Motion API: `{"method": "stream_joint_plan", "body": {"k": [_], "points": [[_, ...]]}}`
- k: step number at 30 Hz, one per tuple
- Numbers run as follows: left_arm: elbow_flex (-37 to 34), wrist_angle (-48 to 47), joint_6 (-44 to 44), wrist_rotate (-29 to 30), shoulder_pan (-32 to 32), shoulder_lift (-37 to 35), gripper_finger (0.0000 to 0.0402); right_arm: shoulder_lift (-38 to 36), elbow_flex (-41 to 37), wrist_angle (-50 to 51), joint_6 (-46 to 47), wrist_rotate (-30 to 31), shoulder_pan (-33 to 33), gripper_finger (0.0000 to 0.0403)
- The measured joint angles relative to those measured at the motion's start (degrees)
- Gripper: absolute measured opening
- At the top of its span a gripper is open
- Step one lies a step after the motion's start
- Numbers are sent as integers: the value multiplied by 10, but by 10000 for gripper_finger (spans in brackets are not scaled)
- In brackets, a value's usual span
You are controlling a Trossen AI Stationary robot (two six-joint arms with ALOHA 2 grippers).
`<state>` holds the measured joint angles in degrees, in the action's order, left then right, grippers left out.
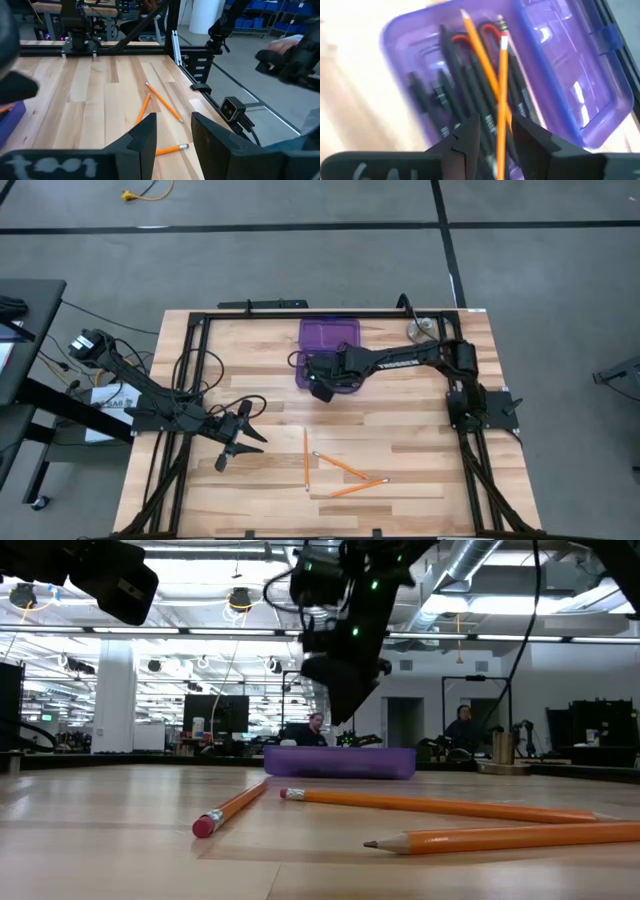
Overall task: Pick & place school supplies into a supply box
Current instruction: Put the orange pencil into the violet supply box
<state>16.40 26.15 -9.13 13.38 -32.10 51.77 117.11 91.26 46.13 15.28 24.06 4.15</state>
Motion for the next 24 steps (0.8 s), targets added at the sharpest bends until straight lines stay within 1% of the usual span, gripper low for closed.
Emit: {"method": "stream_joint_plan", "body": {"k": [7, 10, 19, 24], "points": [[0, 0, 3, 1, 0, 0, 109, -41, 0, 81, 39, -18, -63, 108], [0, 0, 3, 1, 0, 0, 109, -53, 0, 93, 57, -32, -97, 108], [0, 0, 11, 2, 0, 0, 109, -58, 0, 91, 142, -93, -192, 108], [0, 1, 11, 2, 0, 0, 109, -54, 0, 87, 201, -106, -225, 108]]}}
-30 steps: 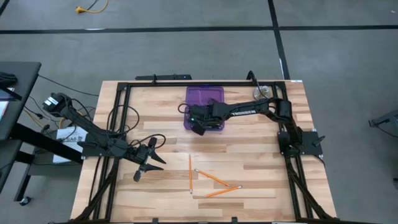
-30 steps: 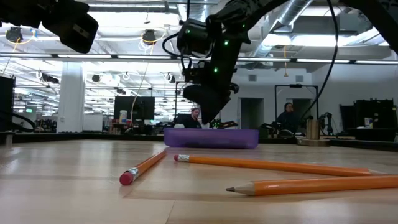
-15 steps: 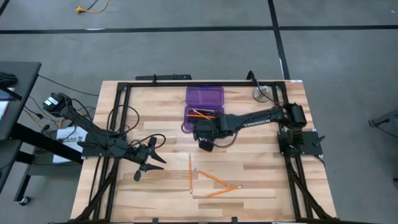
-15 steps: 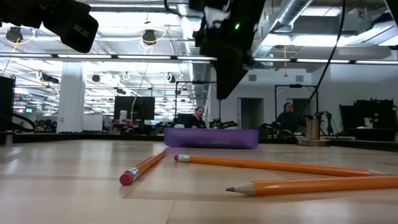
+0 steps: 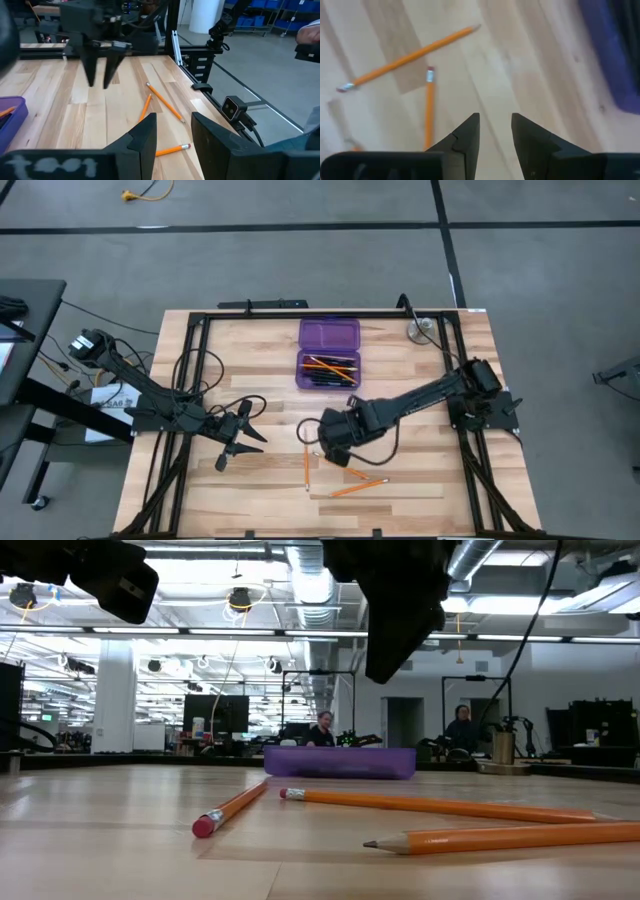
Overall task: Pick & place school supplies into a supply box
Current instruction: Put the orange pencil into the violet supply box
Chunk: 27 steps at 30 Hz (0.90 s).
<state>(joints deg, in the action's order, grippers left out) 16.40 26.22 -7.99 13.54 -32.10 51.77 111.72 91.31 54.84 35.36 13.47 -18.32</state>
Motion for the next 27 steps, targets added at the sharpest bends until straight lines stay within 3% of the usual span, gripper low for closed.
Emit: {"method": "stream_joint_plan", "body": {"k": [10, 27], "points": [[0, 0, 0, 0, 0, 0, 109, 11, 1, -41, 37, -5, -38, 108], [0, 0, -4, -1, 0, 0, 109, 96, 2, -108, -7, -61, -72, 108]]}}
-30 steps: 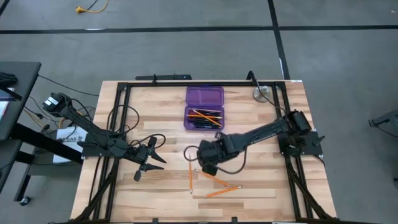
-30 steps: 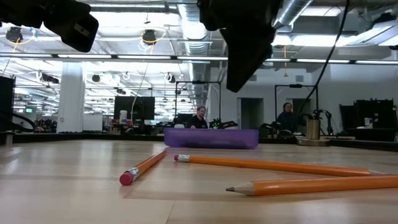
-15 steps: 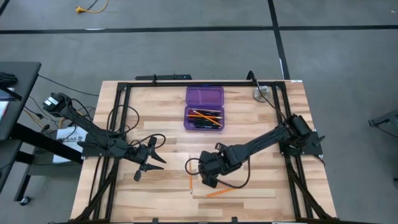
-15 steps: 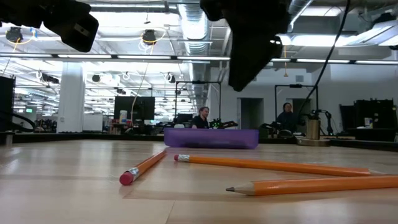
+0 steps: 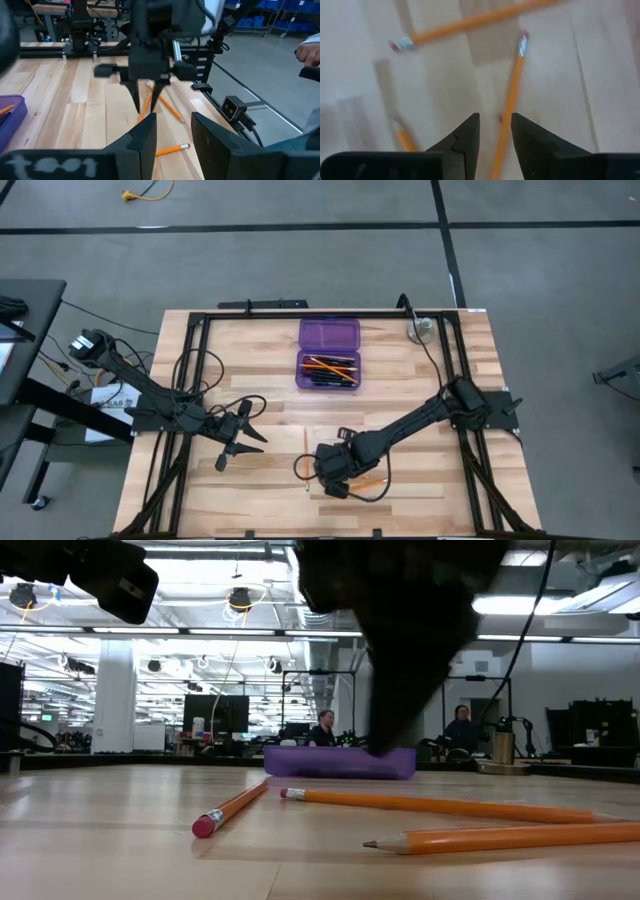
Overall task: Pick & place school supplies into a supply box
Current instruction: Put the orange pencil into the violet supply box
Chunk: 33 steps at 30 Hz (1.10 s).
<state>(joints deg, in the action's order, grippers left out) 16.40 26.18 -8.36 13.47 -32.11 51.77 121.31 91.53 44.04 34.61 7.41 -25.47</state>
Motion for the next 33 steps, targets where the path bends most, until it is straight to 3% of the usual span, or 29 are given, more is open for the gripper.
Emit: {"method": "stream_joint_plan", "body": {"k": [33], "points": [[0, -10, 0, 0, 0, 0, 109, 63, 1, 26, 40, -16, 21, 103]]}}
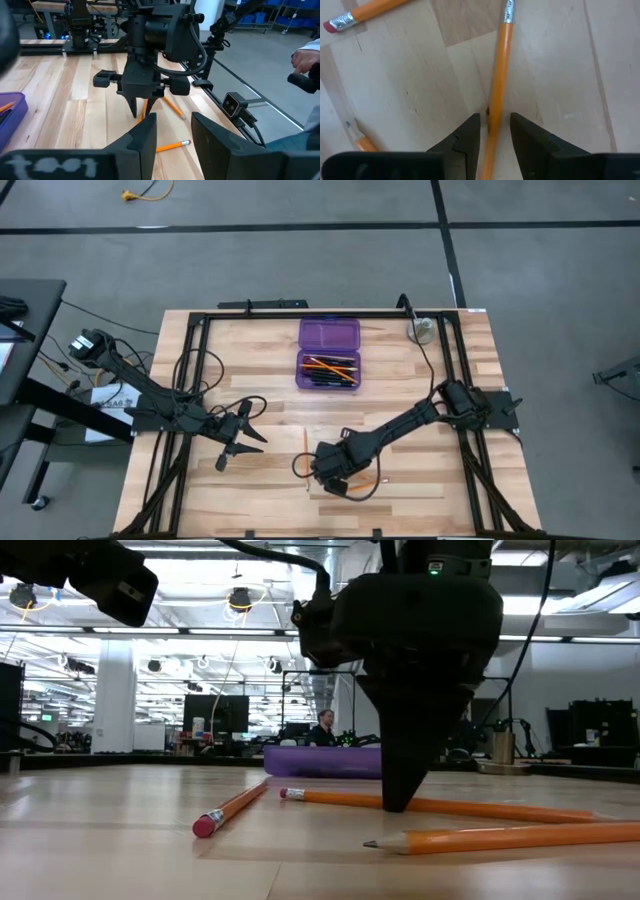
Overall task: Pick & place school supplies into a supply box
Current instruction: Put the orange pencil into the violet supply box
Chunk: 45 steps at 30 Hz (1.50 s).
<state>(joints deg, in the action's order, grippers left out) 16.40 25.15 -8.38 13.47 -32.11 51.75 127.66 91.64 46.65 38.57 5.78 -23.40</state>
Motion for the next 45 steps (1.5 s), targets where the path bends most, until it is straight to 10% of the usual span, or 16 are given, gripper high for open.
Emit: {"method": "stream_joint_plan", "body": {"k": [14, 45], "points": [[0, 0, 0, 0, 0, 0, 110, -1, -2, 5, -29, -14, 38, 8], [0, -19, 0, 0, 0, 0, 110, 7, 157, 258, -108, 151, 89, 0]]}}
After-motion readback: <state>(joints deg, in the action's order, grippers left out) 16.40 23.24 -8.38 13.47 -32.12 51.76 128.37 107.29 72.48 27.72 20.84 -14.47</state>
